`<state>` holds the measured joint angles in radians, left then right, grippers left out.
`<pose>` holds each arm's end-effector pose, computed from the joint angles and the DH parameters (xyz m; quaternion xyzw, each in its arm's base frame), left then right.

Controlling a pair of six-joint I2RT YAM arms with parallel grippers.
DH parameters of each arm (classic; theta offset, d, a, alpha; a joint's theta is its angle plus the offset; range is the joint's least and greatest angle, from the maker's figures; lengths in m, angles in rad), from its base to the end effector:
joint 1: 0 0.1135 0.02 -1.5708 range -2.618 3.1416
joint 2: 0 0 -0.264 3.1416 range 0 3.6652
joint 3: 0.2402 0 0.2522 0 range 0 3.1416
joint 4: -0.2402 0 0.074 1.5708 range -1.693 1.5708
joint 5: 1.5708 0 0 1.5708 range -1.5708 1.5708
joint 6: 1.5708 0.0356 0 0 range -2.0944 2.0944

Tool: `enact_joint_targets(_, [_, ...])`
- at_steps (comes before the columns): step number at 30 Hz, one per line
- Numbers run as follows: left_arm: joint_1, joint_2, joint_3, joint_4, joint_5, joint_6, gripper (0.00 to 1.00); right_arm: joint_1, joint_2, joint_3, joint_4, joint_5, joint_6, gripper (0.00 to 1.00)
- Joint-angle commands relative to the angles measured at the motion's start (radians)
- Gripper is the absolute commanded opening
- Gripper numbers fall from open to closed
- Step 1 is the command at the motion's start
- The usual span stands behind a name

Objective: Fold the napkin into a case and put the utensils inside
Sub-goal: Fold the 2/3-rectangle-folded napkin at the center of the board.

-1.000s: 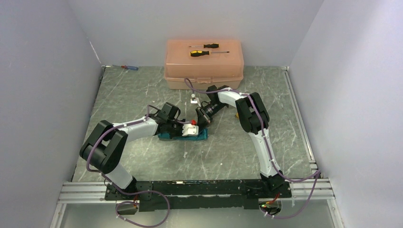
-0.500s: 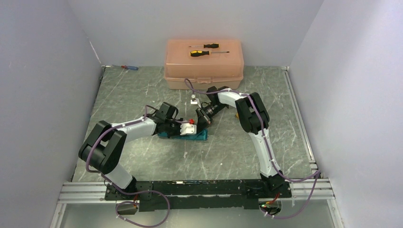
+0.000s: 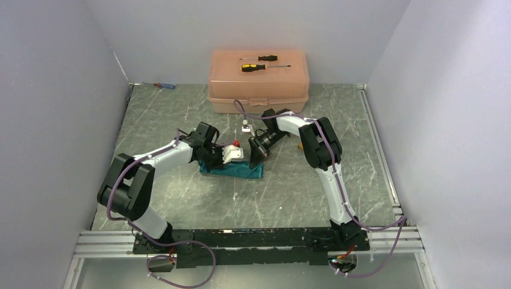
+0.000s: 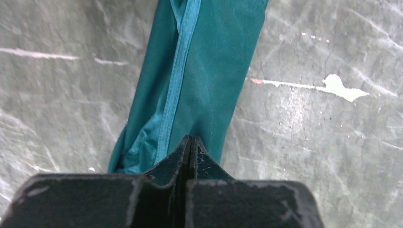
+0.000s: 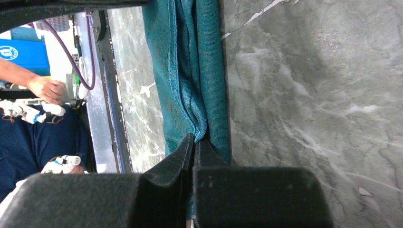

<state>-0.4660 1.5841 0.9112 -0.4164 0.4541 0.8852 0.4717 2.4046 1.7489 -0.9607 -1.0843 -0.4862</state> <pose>0.2624 -0.1494 0.1778 0.6336 0.7048 -0.1655 0.2727 0.3795 0.2289 0.0986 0.3842 -0.7654 -0.5160 0.0158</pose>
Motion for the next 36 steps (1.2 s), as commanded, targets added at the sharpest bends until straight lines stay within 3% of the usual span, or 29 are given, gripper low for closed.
enact_joint_targets(1, [0.027, -0.046, -0.014, -0.084, 0.007, 0.006, 0.03, -0.013, -0.041, -0.009, 0.035, 0.093, -0.025, 0.00])
enact_joint_targets(11, [0.030, -0.040, -0.082, 0.047, -0.066, 0.024, 0.03, -0.011, -0.060, -0.026, 0.054, 0.093, -0.006, 0.00])
enact_joint_targets(18, [0.030, -0.022, -0.151, 0.127, -0.139, 0.036, 0.03, -0.013, -0.138, -0.069, 0.154, 0.104, 0.067, 0.12])
enact_joint_targets(23, [0.030, -0.024, -0.149, 0.113, -0.137, 0.012, 0.03, -0.016, -0.232, -0.107, 0.257, 0.172, 0.153, 0.28])
enact_joint_targets(25, [0.031, -0.027, -0.150, 0.107, -0.131, 0.006, 0.03, -0.019, -0.269, -0.117, 0.288, 0.210, 0.191, 0.43])
enact_joint_targets(26, [0.030, -0.027, -0.150, 0.104, -0.130, 0.004, 0.03, -0.021, -0.284, -0.120, 0.295, 0.225, 0.202, 0.87])
enact_joint_targets(27, [0.030, -0.029, -0.152, 0.101, -0.130, 0.003, 0.03, -0.021, -0.303, -0.131, 0.313, 0.245, 0.217, 0.98])
enact_joint_targets(33, [0.029, -0.038, -0.152, 0.091, -0.128, -0.011, 0.03, -0.017, -0.453, -0.254, 0.514, 0.423, 0.392, 1.00])
enact_joint_targets(36, [0.029, -0.040, -0.150, 0.088, -0.128, -0.029, 0.03, 0.007, -0.624, -0.448, 0.748, 0.646, 0.507, 1.00])
